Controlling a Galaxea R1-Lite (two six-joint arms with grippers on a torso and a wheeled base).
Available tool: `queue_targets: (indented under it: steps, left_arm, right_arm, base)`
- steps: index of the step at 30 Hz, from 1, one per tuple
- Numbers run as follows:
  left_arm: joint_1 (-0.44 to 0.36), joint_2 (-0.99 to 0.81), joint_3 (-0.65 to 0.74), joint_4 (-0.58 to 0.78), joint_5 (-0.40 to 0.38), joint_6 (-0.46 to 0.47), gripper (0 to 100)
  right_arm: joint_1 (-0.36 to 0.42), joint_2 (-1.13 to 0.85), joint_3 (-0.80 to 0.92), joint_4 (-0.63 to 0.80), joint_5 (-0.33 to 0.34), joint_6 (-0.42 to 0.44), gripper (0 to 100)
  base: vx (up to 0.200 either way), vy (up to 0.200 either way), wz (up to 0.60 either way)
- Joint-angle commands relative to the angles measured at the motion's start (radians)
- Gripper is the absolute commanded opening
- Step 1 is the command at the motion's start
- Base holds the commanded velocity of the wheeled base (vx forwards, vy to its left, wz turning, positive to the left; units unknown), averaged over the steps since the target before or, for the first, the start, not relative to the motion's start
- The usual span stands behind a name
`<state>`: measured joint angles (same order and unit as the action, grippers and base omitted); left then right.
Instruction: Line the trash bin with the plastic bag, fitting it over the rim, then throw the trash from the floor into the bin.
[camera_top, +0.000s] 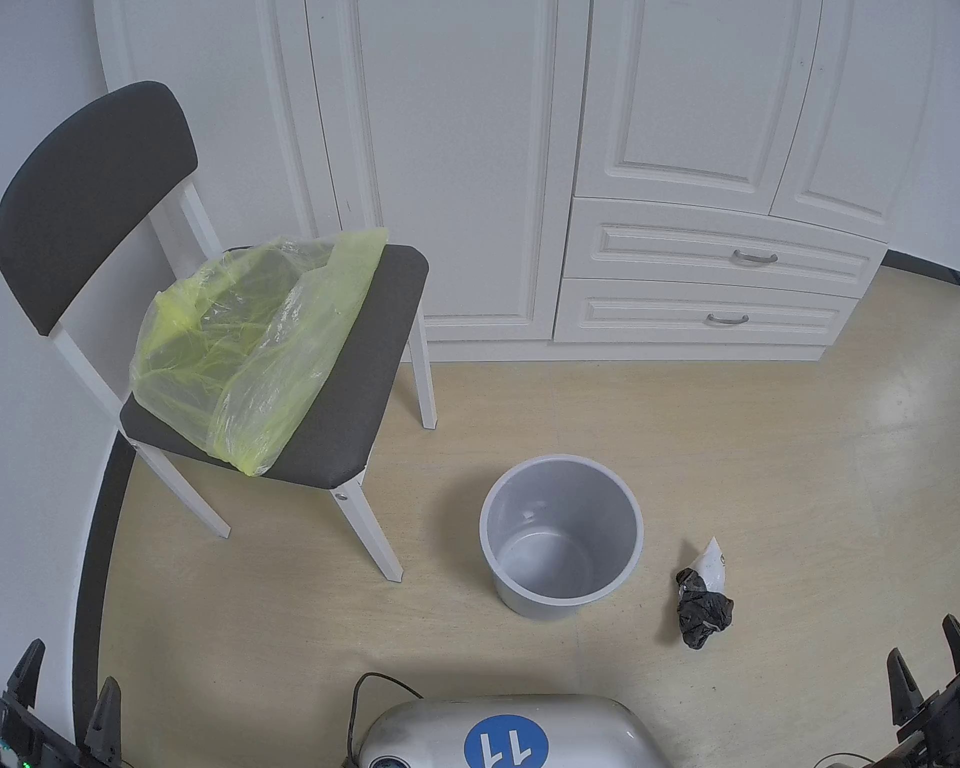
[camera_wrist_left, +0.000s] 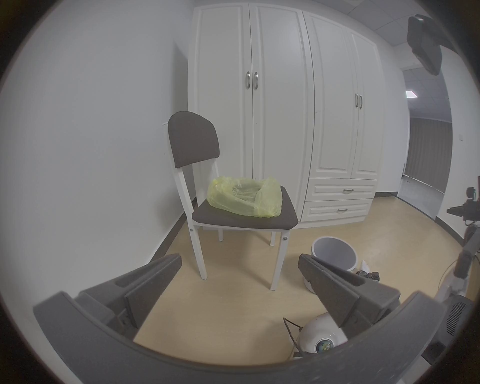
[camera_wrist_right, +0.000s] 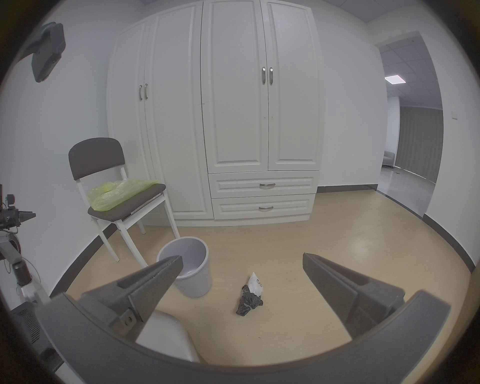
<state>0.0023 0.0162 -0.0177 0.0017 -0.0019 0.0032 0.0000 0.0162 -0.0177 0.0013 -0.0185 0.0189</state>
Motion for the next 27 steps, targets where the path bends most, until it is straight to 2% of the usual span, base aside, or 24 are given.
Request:
queue_targets:
  steps: [1, 24, 27]
  left_arm:
    - [0.001, -0.016, 0.018, 0.0, 0.0, 0.003, 100]
    - [0.001, -0.016, 0.018, 0.0, 0.007, -0.011, 100]
    - [0.001, -0.016, 0.018, -0.002, 0.011, -0.04, 100]
  right_arm:
    - [0.0, -0.016, 0.016, -0.001, -0.001, 0.001, 100]
    - [0.002, -0.016, 0.015, -0.001, -0.003, 0.009, 100]
    - [0.0, -0.016, 0.016, -0.001, -0.003, 0.009, 100]
  base:
    - [0.0, 0.0, 0.0]
    - [0.0, 0.0, 0.0]
    - [0.0, 0.0, 0.0]
